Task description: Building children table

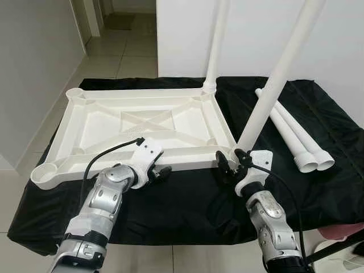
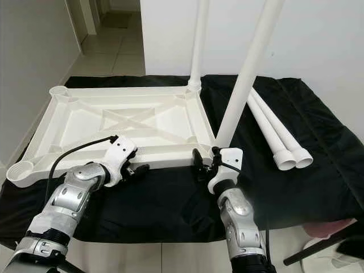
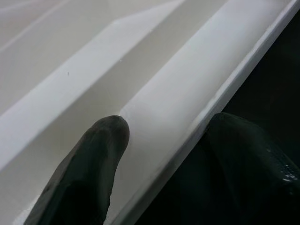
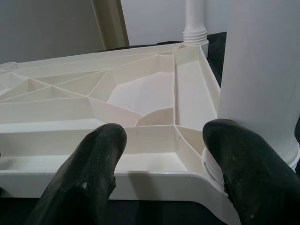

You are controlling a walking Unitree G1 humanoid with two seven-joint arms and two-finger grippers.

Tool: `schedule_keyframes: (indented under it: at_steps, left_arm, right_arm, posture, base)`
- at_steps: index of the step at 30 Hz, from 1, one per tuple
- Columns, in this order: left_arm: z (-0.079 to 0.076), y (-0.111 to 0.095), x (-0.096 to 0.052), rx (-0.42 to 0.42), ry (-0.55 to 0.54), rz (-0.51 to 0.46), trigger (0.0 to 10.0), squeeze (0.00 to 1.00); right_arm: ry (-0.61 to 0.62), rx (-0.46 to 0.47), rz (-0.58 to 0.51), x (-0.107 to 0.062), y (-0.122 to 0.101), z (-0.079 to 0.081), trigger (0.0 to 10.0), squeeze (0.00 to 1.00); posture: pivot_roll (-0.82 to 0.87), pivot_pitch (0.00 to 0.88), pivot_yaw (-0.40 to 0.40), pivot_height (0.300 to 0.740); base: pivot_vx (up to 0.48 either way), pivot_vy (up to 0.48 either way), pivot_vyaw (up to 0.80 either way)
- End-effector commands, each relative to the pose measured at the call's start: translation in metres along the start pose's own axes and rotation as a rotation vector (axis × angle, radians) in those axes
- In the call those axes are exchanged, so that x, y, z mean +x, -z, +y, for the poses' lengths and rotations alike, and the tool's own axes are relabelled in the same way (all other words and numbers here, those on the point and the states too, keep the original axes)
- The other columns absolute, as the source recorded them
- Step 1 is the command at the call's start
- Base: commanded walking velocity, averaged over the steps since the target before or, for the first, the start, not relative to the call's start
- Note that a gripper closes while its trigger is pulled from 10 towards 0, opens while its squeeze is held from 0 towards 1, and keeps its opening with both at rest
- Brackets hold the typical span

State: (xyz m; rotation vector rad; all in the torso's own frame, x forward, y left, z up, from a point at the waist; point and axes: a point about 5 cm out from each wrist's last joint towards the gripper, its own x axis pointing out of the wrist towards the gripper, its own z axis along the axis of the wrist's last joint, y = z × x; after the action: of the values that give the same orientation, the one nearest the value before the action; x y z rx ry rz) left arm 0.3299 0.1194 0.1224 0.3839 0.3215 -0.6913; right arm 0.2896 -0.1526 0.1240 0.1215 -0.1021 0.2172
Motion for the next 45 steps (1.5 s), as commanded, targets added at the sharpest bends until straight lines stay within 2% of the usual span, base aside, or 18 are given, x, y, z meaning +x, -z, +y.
schedule_keyframes:
  at_steps: [1, 8, 12, 15, 16, 18, 21, 22, 23, 24, 29, 34, 35, 39, 40, 43, 44, 45]
  left_arm:
    - [0.02, 0.006, -0.002, 0.004, -0.366, 0.055, 10.0, 0.0]
    - [0.024, 0.022, -0.003, -0.008, -0.371, 0.172, 10.0, 0.0]
    - [0.024, 0.022, -0.004, -0.063, -0.331, 0.161, 10.0, 0.0]
    - [0.023, 0.02, -0.004, -0.06, -0.305, 0.146, 10.0, 0.0]
    - [0.023, 0.019, -0.004, -0.054, -0.292, 0.139, 9.4, 0.0]
    - [0.022, 0.017, -0.004, -0.065, -0.28, 0.125, 3.3, 0.0]
    - [0.022, 0.016, -0.005, -0.07, -0.278, 0.122, 3.3, 0.0]
    - [0.022, 0.015, -0.005, -0.073, -0.275, 0.121, 1.2, 0.0]
    - [0.022, 0.015, -0.005, -0.073, -0.275, 0.121, 1.2, 0.0]
    - [0.021, 0.014, -0.004, -0.078, -0.269, 0.116, 0.0, 0.0]
    - [0.02, 0.013, -0.004, -0.083, -0.265, 0.114, 0.0, 0.0]
    - [0.012, 0.008, -0.003, -0.08, -0.238, 0.092, 0.0, 0.0]
    - [0.007, 0.006, -0.002, -0.073, -0.221, 0.077, 5.9, 0.0]
    - [0.004, 0.005, -0.001, -0.068, -0.211, 0.067, 5.9, 0.0]
    - [0.0, 0.004, 0.001, -0.057, -0.193, 0.06, 10.0, 0.0]
    - [0.0, 0.004, 0.001, -0.057, -0.193, 0.06, 10.0, 0.0]
    - [-0.01, 0.003, 0.003, -0.044, -0.155, 0.053, 10.0, 0.0]
    - [-0.01, 0.003, 0.003, -0.044, -0.155, 0.053, 10.0, 0.0]
  right_arm:
    - [0.009, 0.004, 0.009, 0.001, 0.003, 0.0, 10.0, 0.0]
    - [0.002, 0.007, 0.017, 0.002, 0.006, 0.003, 10.0, 0.0]
    - [0.0, 0.009, 0.021, 0.001, 0.007, 0.005, 10.0, 0.0]
    - [0.001, 0.01, 0.021, 0.001, 0.007, 0.005, 10.0, 0.0]
    - [0.002, 0.01, 0.022, 0.001, 0.008, 0.005, 10.0, 0.0]
    - [0.006, 0.01, 0.021, 0.001, 0.008, 0.005, 10.0, 0.0]
    - [0.007, 0.01, 0.021, 0.001, 0.008, 0.005, 10.0, 0.0]
    - [0.009, 0.01, 0.02, 0.001, 0.008, 0.005, 10.0, 0.0]
    - [0.009, 0.01, 0.02, 0.001, 0.008, 0.005, 10.0, 0.0]
    - [0.012, 0.011, 0.019, 0.001, 0.008, 0.005, 10.0, 0.0]
    - [0.013, 0.012, 0.018, 0.001, 0.008, 0.005, 10.0, 0.0]
    - [0.011, 0.012, 0.021, 0.002, 0.009, 0.005, 10.0, 0.0]
    - [0.011, 0.012, 0.021, 0.002, 0.009, 0.005, 10.0, 0.0]
    - [0.011, 0.012, 0.021, 0.003, 0.009, 0.005, 10.0, 0.0]
    - [0.01, 0.012, 0.021, 0.003, 0.009, 0.006, 10.0, 0.0]
    - [0.01, 0.012, 0.021, 0.003, 0.009, 0.006, 10.0, 0.0]
    - [0.009, 0.013, 0.021, 0.004, 0.009, 0.006, 10.0, 0.0]
    - [0.009, 0.013, 0.021, 0.004, 0.009, 0.006, 10.0, 0.0]
  posture:
    - [-0.03, 0.0, 0.004, 0.74]
    - [-0.03, 0.0, 0.008, 0.74]
    - [-0.03, 0.0, 0.01, 0.74]
    - [-0.03, 0.0, 0.011, 0.74]
    - [-0.03, 0.0, 0.013, 0.74]
    - [-0.03, 0.0, 0.015, 0.74]
    - [-0.03, 0.0, 0.017, 0.74]
    - [-0.03, 0.0, 0.018, 0.74]
    - [-0.03, 0.0, 0.018, 0.74]
    - [-0.03, 0.0, 0.019, 0.74]
    - [-0.03, 0.0, 0.018, 0.74]
    - [-0.03, 0.0, 0.016, 0.74]
    - [-0.03, 0.0, 0.014, 0.74]
    - [-0.03, 0.0, 0.014, 0.74]
    - [-0.03, 0.0, 0.014, 0.74]
    - [-0.03, 0.0, 0.014, 0.74]
    - [-0.02, 0.0, 0.013, 0.74]
    - [-0.02, 0.0, 0.013, 0.74]
  base:
    - [0.0, 0.0, 0.0]
    - [0.0, 0.0, 0.0]
    - [0.0, 0.0, 0.0]
    - [0.0, 0.0, 0.0]
    - [0.0, 0.0, 0.0]
    - [0.0, 0.0, 0.0]
    - [0.0, 0.0, 0.0]
    - [0.0, 0.0, 0.0]
    - [0.0, 0.0, 0.0]
    - [0.0, 0.0, 0.0]
    - [0.0, 0.0, 0.0]
    - [0.0, 0.0, 0.0]
    - [0.0, 0.0, 0.0]
    - [0.0, 0.0, 0.0]
    - [0.0, 0.0, 0.0]
    - [0.0, 0.0, 0.0]
    - [0.0, 0.0, 0.0]
    - [0.0, 0.0, 0.0]
